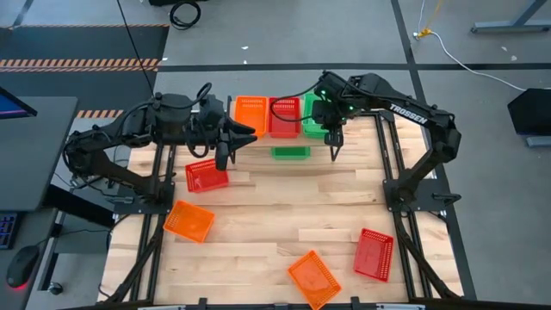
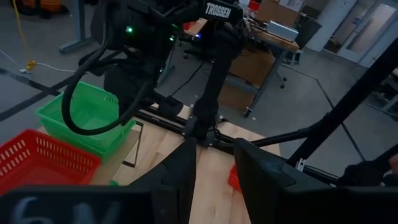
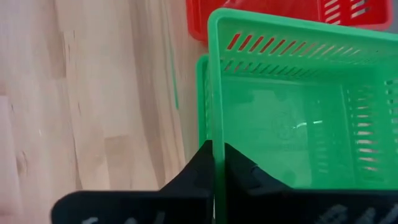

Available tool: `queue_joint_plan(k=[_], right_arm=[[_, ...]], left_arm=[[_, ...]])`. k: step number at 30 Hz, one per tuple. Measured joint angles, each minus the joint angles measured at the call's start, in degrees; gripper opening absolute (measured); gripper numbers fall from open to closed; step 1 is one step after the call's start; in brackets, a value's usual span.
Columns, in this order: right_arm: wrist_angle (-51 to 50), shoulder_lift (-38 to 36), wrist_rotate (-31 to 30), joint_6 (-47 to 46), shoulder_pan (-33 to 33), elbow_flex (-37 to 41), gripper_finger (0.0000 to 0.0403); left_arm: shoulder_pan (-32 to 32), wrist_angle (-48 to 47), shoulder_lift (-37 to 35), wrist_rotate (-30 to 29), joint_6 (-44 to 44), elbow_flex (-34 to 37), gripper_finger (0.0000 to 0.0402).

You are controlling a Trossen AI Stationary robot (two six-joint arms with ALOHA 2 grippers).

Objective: Stack baskets on shelf by color
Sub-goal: Stack the bottom green bin on top of the other green bin on the shelf

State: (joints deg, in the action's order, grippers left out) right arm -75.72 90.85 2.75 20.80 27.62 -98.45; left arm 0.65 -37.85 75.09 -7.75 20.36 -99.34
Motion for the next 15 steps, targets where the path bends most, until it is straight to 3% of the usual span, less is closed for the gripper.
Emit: queue_joint_plan(k=[9,15], right_arm=[[0.1,0.0,0.3,-0.2,0.4,0.0,0.0109],[0.2,0.0,-2.8,-1.3,0.4,0.0,0.0166]], left_arm=[[0.0,0.0,0.0,-0.2,1.5,0.0,0.0117],[0.0,-0.1,0.0,-0.2,2.1,0.0,0.0117]])
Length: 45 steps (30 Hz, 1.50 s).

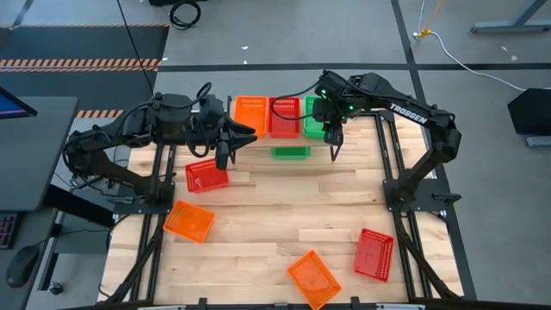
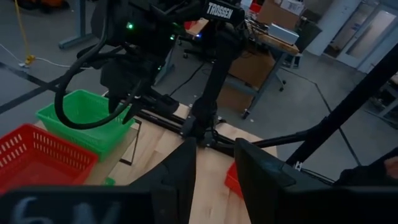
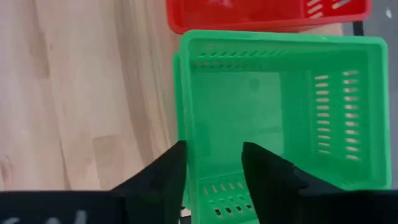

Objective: Stack baskets on shelf by color
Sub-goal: Stack the bottom green bin on top of the other green bin on the shelf, then stack the left orange bin on top of the other orange bin on the shelf

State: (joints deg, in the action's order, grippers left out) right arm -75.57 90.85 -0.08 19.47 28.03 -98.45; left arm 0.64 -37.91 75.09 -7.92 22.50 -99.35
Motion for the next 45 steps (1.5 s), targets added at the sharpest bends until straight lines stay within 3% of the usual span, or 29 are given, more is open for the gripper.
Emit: queue_joint_plan(k=[11,16,24,29,38,45], right_arm=[[-2.7,1.1,0.1,0.2,0.0,0.0,0.0179],[-3.7,1.0,-2.9,0.0,-0.1,0.0,0.0177],[0.5,-3.5,3.2,-6.2,-1.3,0.0,0.0175],[-0.5,-5.5,8.5,-11.2,-6.2,0.0,0.0175],[-8.9,-5.8,13.4,-20.4,-19.8,0.0,0.0175],[-13.4,-5.8,17.1,-40.3,-30.8,0.0,0.0174]], left_arm=[[0.0,0.0,0.0,0.0,1.1,0.0,0.0117],[-0.2,-0.7,0.0,-0.1,2.2,0.0,0.0117],[-3.4,-16.1,2.3,-7.6,-0.6,-0.1,0.0117],[-5.0,-20.7,7.4,-7.7,-1.3,-0.1,0.0117],[-6.0,-20.0,15.1,-7.7,-2.3,0.0,0.0117],[-6.0,-11.7,15.4,-6.0,-4.3,0.0,0.0117]])
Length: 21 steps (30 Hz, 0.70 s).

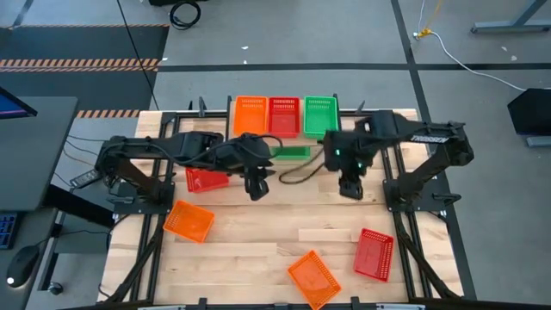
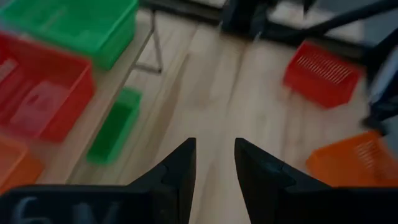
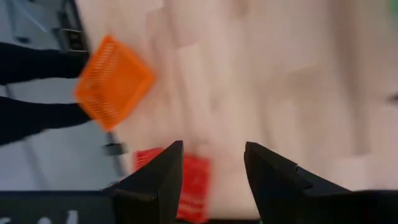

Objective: Stack baskets on shelf by color
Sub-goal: Stack the left orange bin on top of the other orange bin on the shelf

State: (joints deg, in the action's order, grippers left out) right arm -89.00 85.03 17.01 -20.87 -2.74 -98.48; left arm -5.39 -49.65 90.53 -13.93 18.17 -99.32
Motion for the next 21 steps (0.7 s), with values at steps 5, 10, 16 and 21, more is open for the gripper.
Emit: queue_joint_plan(k=[5,10,16,21], right_arm=[[0.4,0.0,1.1,-17.1,-10.6,0.0,0.0174],[2.1,0.0,-3.2,-31.3,-19.4,0.0,0.0174],[6.2,1.2,-9.5,-51.6,-29.1,0.0,0.0174],[7.3,4.8,-8.2,-64.8,-37.1,0.0,0.0174]], left_arm=[[-0.6,6.7,0.0,3.2,0.0,0.0,0.0117],[-1.7,8.3,-0.1,3.7,-0.5,0.0,0.0117],[-3.3,8.5,-0.2,7.2,-3.8,0.0,0.0117],[-4.6,11.5,-0.2,9.3,-4.5,0.0,0.0117]])
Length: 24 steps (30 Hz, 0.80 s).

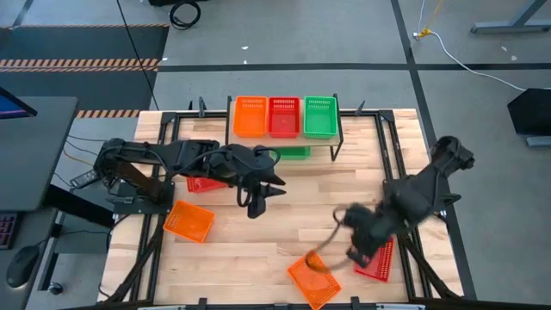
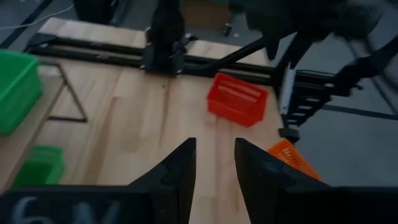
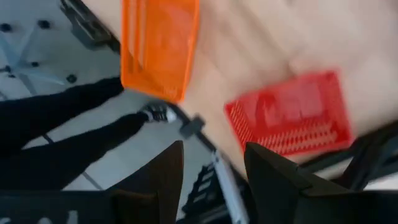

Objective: Stack baskets on shelf by color
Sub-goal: Stack the left orange bin on top of the other orange bin on the shelf

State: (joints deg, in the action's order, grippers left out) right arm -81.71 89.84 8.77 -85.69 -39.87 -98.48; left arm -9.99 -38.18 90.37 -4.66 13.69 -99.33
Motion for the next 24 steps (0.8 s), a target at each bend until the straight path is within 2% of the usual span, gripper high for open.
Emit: queue_joint_plan(k=[10,15,18,24], right_arm=[[5.4,9.8,-0.7,-9.8,-13.2,0.0,0.0174],[10.3,14.8,-1.4,-11.3,-17.1,0.0,0.0174],[12.9,16.7,-2.5,-13.1,-18.4,0.0,0.0174],[15.6,17.4,-10.2,-17.4,-20.2,0.0,0.0174]], left_arm=[[-3.5,1.4,0.0,0.0,4.5,0.0,0.0117],[-6.0,-0.9,0.0,-0.1,14.0,0.0,0.0117],[-7.8,-11.1,0.0,-1.3,22.1,-0.1,0.0117],[-12.2,-46.7,0.0,-8.0,36.0,-0.1,0.0117]])
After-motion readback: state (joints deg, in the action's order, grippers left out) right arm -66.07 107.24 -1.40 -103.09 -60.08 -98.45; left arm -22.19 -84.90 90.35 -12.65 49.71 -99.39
